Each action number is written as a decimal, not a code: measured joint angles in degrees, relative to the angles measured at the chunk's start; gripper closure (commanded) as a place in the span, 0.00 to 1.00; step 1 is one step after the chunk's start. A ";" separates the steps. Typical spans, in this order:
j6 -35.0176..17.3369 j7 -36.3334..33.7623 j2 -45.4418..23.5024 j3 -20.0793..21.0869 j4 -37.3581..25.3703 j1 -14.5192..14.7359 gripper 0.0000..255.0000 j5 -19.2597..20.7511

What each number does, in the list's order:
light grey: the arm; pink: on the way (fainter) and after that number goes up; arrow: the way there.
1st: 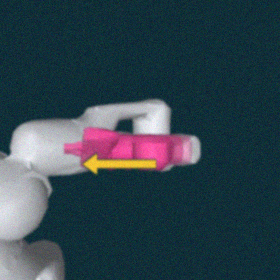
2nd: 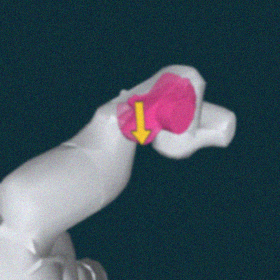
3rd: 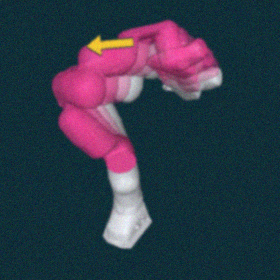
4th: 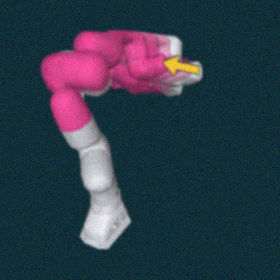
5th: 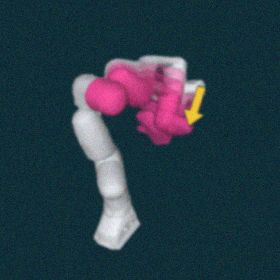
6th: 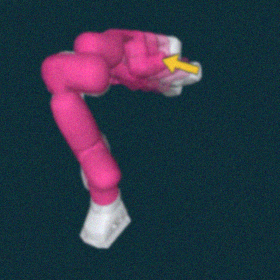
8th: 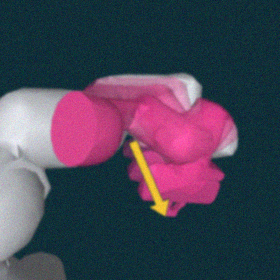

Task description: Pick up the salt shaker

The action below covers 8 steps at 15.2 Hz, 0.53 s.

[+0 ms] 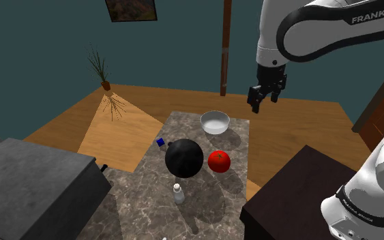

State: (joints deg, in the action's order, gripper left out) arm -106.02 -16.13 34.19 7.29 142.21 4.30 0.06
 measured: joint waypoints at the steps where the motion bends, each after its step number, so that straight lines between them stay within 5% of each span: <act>1: -1.60 -1.25 -0.85 1.03 0.78 0.47 0.00 -0.54; 8: -11.81 -9.13 -11.87 7.25 0.17 2.26 0.00 -1.84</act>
State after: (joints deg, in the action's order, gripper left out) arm -117.83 -25.26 22.32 14.53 142.39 6.56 -1.78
